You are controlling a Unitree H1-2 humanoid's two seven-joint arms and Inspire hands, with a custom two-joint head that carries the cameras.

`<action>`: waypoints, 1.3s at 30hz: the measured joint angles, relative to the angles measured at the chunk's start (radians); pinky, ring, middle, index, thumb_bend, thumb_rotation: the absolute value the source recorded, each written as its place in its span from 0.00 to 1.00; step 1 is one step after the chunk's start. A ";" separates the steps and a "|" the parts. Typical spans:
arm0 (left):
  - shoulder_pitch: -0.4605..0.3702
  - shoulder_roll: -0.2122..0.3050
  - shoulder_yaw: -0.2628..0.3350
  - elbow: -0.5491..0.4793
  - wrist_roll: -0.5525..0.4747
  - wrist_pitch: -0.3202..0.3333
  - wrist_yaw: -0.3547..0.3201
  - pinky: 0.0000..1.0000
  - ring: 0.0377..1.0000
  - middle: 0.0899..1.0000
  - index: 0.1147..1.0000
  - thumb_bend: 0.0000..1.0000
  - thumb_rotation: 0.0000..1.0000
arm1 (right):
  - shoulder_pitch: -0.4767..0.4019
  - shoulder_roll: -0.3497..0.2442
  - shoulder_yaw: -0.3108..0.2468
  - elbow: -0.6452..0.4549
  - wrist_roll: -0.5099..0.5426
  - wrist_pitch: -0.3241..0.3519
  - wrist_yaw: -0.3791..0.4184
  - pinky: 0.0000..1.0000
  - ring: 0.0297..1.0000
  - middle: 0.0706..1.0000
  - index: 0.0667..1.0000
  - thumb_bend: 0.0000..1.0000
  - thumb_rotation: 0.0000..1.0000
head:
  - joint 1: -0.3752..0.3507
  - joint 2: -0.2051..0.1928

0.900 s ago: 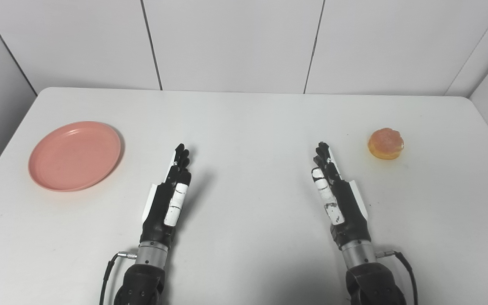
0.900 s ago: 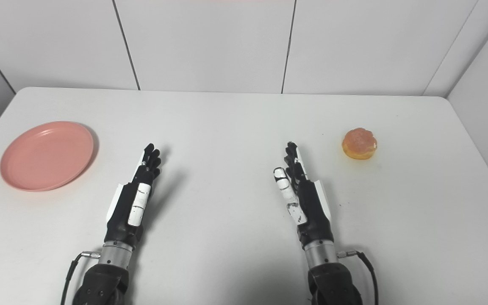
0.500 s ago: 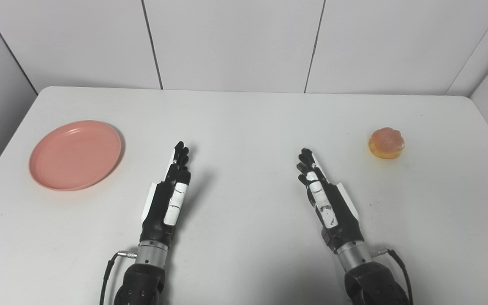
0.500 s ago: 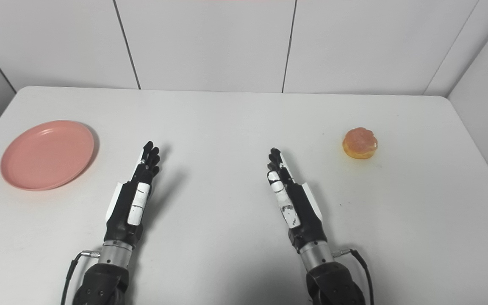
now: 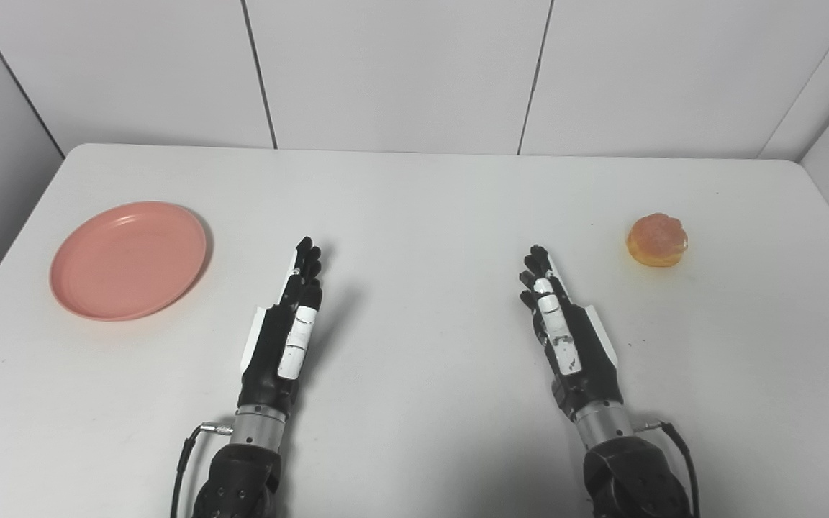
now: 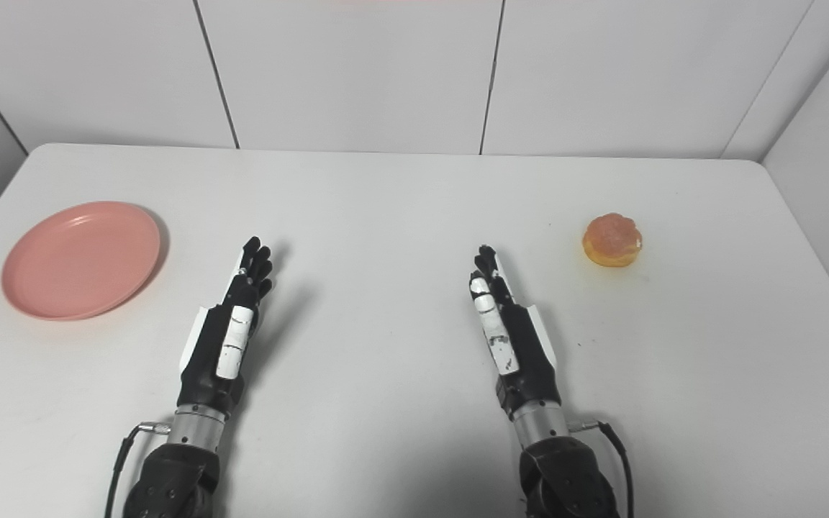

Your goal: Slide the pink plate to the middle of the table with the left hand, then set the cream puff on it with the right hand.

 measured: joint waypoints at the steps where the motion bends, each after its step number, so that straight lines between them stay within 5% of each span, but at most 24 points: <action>1: 0.000 0.000 -0.001 0.000 0.000 0.000 0.000 1.00 1.00 1.00 1.00 0.72 1.00 | 0.000 0.000 -0.002 0.001 0.000 0.000 -0.002 1.00 1.00 1.00 1.00 0.74 0.95 | 0.024 -0.012; 2: 0.000 0.000 -0.002 0.001 0.000 -0.001 0.000 1.00 1.00 1.00 1.00 0.72 1.00 | 0.000 0.000 -0.004 0.004 0.000 -0.001 -0.002 1.00 1.00 1.00 1.00 0.73 0.94 | 0.025 -0.012; 4: 0.000 -0.001 -0.005 0.001 0.000 -0.001 0.000 1.00 1.00 1.00 1.00 0.71 1.00 | 0.002 -0.002 -0.008 0.005 0.001 -0.002 -0.002 1.00 1.00 1.00 1.00 0.70 0.93 | 0.159 -0.049; 6: 0.001 -0.005 -0.014 0.000 0.003 0.001 0.001 1.00 1.00 1.00 1.00 0.71 1.00 | 0.005 -0.006 -0.015 0.006 0.006 -0.009 -0.001 1.00 1.00 1.00 1.00 0.67 0.91 | 0.160 -0.049; 8: 0.004 -0.015 -0.031 -0.002 0.015 0.009 0.003 1.00 1.00 1.00 1.00 0.73 1.00 | 0.012 -0.014 -0.028 0.009 0.017 -0.042 0.000 1.00 1.00 1.00 1.00 0.64 0.91 | 0.314 -0.109; 10: 0.011 -0.032 -0.052 -0.005 0.045 0.015 0.008 1.00 1.00 1.00 1.00 0.73 1.00 | 0.016 -0.028 -0.042 0.017 0.021 -0.081 0.000 1.00 1.00 1.00 1.00 0.64 0.93 | 0.314 -0.109; 14: 0.017 -0.074 -0.085 0.001 0.084 0.015 0.022 1.00 1.00 1.00 1.00 0.71 1.00 | 0.017 -0.069 -0.053 0.059 0.060 -0.115 0.035 1.00 1.00 1.00 1.00 0.69 0.94 | 0.426 -0.184; 28: -0.030 -0.129 -0.051 0.067 0.066 -0.041 0.060 1.00 1.00 1.00 1.00 0.73 1.00 | 0.025 -0.108 -0.045 0.099 0.057 -0.199 0.075 1.00 1.00 1.00 1.00 0.55 1.00 | 0.463 -0.267; 39: -0.077 -0.102 0.032 0.088 0.073 -0.056 0.101 1.00 1.00 1.00 0.99 0.75 1.00 | 0.022 -0.108 -0.043 0.104 0.054 -0.207 0.083 1.00 1.00 1.00 1.00 0.49 1.00 | 0.465 -0.308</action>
